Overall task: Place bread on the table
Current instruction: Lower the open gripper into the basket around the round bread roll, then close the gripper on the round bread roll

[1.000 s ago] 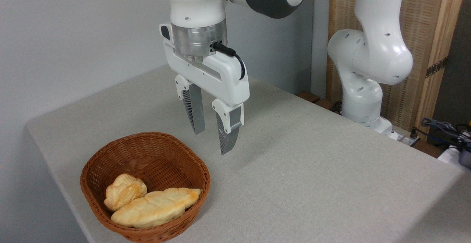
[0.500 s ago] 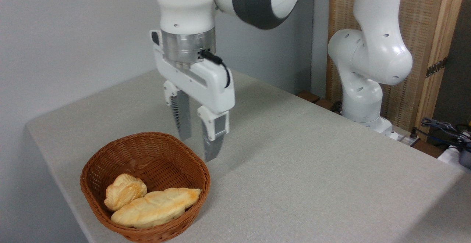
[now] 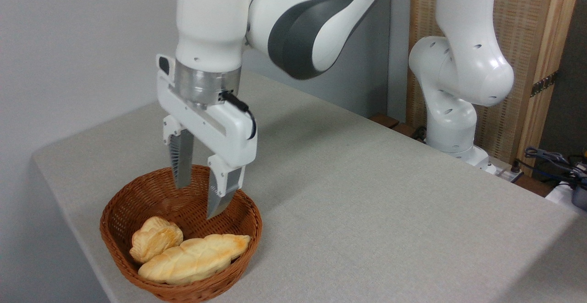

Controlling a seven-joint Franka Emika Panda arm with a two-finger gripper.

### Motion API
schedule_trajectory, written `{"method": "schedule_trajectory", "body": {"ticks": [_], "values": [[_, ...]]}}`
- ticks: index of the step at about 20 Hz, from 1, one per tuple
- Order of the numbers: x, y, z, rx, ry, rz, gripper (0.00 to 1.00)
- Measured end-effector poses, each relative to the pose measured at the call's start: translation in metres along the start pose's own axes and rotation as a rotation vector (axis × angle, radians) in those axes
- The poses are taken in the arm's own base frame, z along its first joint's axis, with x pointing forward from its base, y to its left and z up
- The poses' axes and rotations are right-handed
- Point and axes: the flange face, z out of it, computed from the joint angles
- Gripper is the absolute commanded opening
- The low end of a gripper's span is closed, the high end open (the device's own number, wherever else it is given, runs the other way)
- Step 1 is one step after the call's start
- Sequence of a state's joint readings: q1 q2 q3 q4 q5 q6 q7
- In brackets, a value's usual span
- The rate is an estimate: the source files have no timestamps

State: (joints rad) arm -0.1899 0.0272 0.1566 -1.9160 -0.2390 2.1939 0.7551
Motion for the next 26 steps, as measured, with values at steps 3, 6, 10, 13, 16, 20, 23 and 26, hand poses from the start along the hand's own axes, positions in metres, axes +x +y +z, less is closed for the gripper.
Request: {"method": "schedule_trajectory", "body": {"ticks": [3,6,10,13,16,20,23,26], "values": [[0.011,0.000,0.017,0.035,0.036,-0.033,1.00],[0.023,0.007,0.035,0.050,0.057,-0.059,1.00],[0.036,0.017,0.055,0.051,0.065,-0.054,1.00],[0.046,0.016,0.066,0.052,0.066,-0.046,1.00],[0.053,0.012,0.072,0.055,0.069,-0.043,1.00],[0.058,0.008,0.079,0.055,0.066,-0.042,0.67],[0.061,0.007,0.081,0.057,0.067,-0.041,0.36],[0.062,0.006,0.079,0.060,0.069,-0.038,0.19]]}}
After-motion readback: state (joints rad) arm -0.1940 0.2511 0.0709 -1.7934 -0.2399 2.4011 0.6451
